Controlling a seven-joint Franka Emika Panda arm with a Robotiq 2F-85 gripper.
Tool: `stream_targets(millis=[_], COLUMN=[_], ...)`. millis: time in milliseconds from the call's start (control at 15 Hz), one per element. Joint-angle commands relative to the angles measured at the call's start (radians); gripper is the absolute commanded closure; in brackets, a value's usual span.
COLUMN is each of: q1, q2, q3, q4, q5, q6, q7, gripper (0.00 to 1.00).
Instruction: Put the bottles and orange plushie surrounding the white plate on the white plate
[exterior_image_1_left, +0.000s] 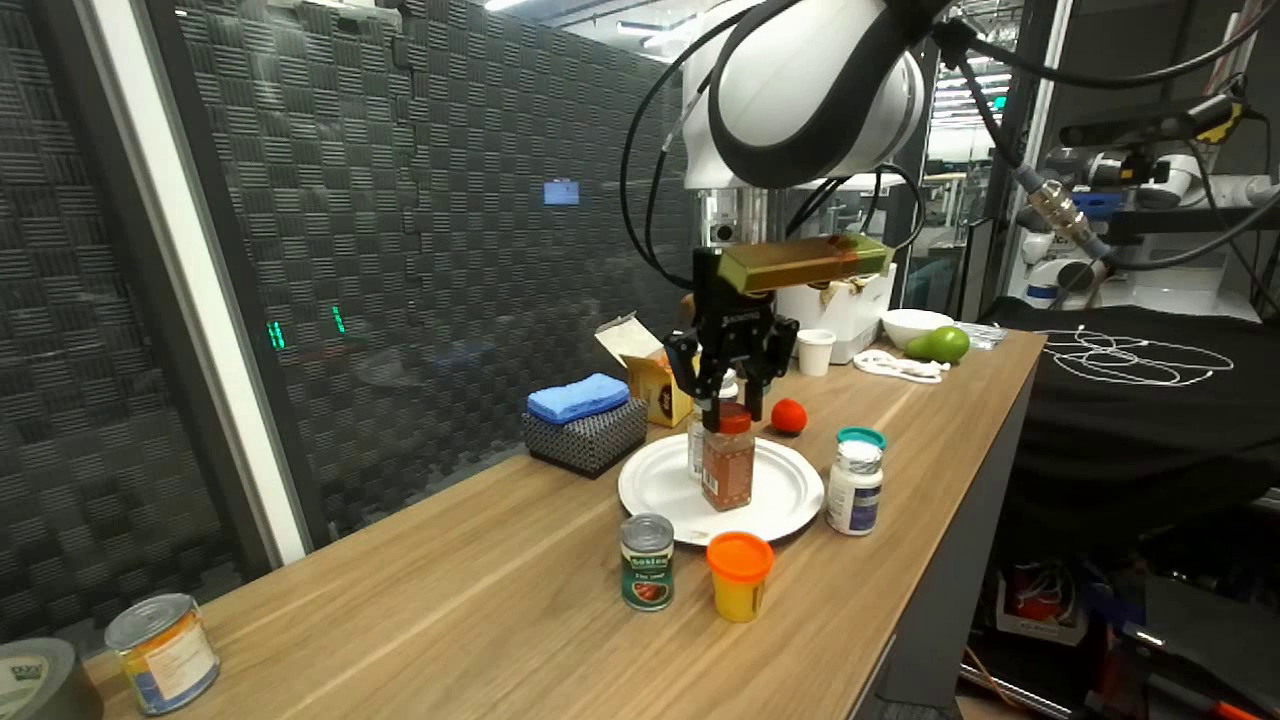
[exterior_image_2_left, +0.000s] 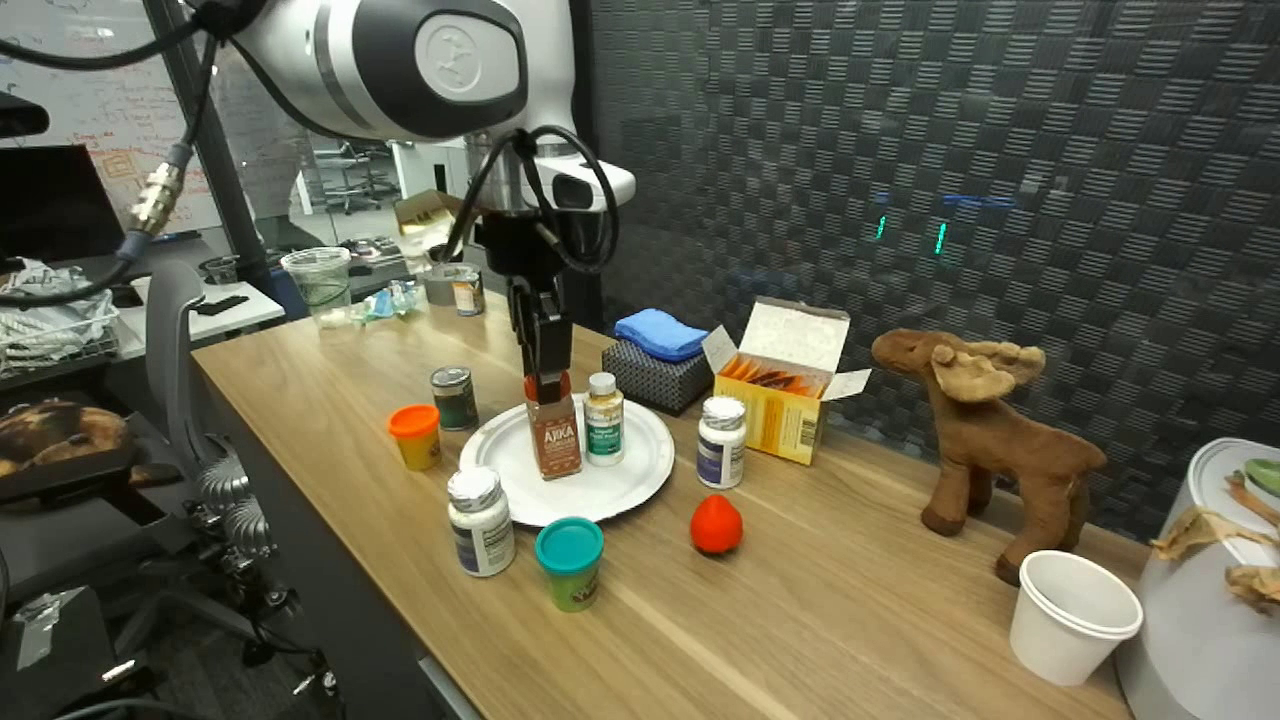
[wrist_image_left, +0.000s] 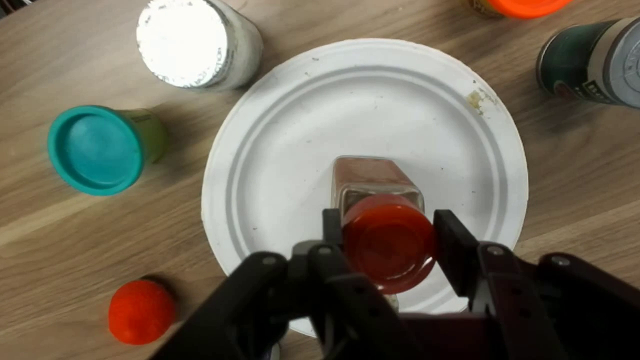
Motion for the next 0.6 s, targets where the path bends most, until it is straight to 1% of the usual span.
stream_targets(millis=[0, 67, 133, 200, 333, 400, 533], q1=[0.007, 0.007, 0.01, 0.014, 0.03, 0.036, 0.041], q2=[0.024, 0.024, 0.014, 0.005, -0.032, -0.05, -0.077], q3=[-0.008, -0.007, -0.006, -0.006, -0.007, -0.007, -0.008], q4=[0.036, 0.039, 0.039, 0.041, 0.037, 0.037, 0.044], q5=[0.004, 0.007, 0.006, -0.003, -0.041, -0.058, -0.089], q6=[0.001, -0.002, -0.004, -0.009, -0.024, -0.034, -0.046], q7=[0.002, 0.002, 0.003, 0.011, 0.038, 0.049, 0.072], gripper=[0.76, 0.27, 0.24, 0.19, 0.03, 0.0, 0.0])
